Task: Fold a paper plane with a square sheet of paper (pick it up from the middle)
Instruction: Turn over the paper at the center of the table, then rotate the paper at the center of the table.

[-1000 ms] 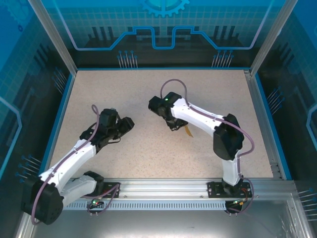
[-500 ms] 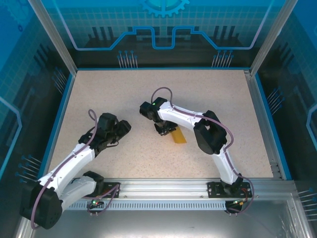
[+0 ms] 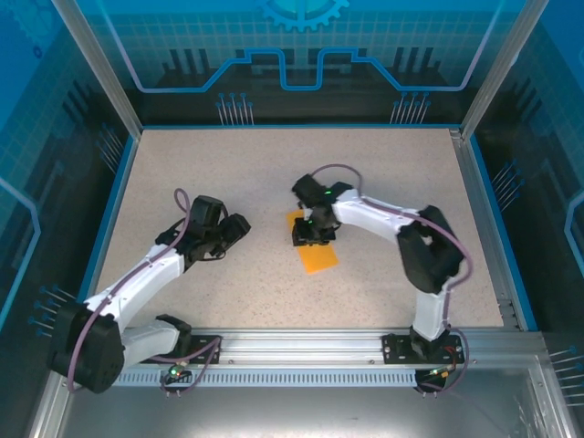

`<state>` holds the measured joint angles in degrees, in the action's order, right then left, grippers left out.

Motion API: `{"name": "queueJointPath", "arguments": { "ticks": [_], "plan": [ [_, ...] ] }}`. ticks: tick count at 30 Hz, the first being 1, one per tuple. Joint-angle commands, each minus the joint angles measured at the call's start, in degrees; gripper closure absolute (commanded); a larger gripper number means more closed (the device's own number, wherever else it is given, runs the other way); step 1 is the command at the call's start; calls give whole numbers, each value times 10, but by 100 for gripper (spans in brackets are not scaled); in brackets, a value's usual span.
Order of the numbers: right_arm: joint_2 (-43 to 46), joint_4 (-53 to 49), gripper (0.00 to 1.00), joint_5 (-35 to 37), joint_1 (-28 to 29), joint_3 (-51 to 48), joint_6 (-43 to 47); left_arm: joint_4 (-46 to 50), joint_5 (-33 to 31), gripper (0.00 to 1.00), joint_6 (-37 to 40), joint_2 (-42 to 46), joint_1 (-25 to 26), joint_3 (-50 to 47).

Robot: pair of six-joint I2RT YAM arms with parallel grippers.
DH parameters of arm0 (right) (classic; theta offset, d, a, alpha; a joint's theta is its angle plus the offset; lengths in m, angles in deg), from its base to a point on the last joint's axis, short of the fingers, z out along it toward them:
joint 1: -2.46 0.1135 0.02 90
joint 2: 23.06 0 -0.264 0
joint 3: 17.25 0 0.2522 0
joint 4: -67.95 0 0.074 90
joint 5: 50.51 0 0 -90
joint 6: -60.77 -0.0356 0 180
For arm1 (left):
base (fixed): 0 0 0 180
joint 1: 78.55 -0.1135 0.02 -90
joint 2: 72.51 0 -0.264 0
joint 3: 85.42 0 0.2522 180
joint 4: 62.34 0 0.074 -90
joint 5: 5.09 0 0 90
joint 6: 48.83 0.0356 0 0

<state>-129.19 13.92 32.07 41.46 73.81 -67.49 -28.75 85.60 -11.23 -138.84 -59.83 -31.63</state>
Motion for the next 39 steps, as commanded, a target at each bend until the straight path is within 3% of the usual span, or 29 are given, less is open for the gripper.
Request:
{"name": "queueJointPath", "arguments": {
  "ticks": [1,7,20,27,33,39],
  "plan": [
    [53,168,66,-140,-37,-68,-19,-34,78,35,9,-36,-6,22],
    [37,231,84,-195,-64,-129,-33,-91,174,38,16,-131,1,70],
    [7,349,86,-170,-59,-246,-131,-122,256,58,3,-356,58,253],
    [10,375,85,-138,-52,-285,-188,-134,269,60,-13,-426,69,298],
    [-8,436,85,-125,-34,-309,-285,-125,250,60,-5,-452,69,313],
    [0,429,84,-91,-9,-305,-334,-112,226,60,11,-478,67,342]
  ]
}}
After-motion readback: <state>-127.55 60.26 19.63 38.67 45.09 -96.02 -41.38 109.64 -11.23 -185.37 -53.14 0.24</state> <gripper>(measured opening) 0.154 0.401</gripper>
